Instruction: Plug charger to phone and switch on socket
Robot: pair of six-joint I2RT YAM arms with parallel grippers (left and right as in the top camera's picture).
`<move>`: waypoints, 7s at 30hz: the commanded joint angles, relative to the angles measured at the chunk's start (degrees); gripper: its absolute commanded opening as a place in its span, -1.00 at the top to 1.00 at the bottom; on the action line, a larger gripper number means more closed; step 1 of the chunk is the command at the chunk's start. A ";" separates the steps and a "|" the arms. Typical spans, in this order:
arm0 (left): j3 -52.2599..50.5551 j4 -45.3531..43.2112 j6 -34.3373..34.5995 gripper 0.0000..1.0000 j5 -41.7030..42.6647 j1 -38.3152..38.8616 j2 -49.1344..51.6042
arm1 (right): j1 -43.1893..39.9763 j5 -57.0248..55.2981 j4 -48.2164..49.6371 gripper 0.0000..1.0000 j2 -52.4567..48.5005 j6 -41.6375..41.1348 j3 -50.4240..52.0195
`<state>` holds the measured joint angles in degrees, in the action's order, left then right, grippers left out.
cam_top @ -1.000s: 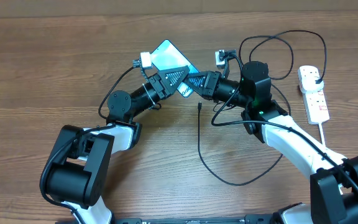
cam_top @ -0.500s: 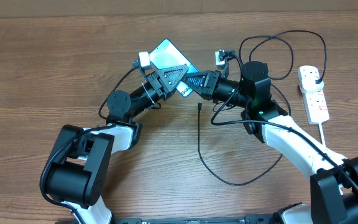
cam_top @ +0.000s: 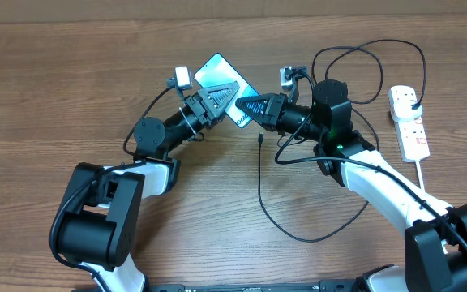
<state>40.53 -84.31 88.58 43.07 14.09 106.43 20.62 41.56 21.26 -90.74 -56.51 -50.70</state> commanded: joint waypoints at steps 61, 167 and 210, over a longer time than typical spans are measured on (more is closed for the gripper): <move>19.74 49.83 -1.01 0.91 47.43 -6.56 14.34 | -16.09 -16.11 -67.98 -0.85 24.63 43.58 0.00; 19.74 23.89 9.38 0.91 43.78 -15.78 15.39 | 8.31 -47.56 -29.38 -0.54 -8.31 44.57 0.09; 19.74 23.87 9.38 0.91 43.98 -15.78 15.39 | 15.82 -59.34 -29.64 -0.12 -19.74 35.71 -7.67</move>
<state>59.20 -59.88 98.87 86.76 -1.28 122.06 35.92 -15.88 -7.01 -108.51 -19.57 -55.96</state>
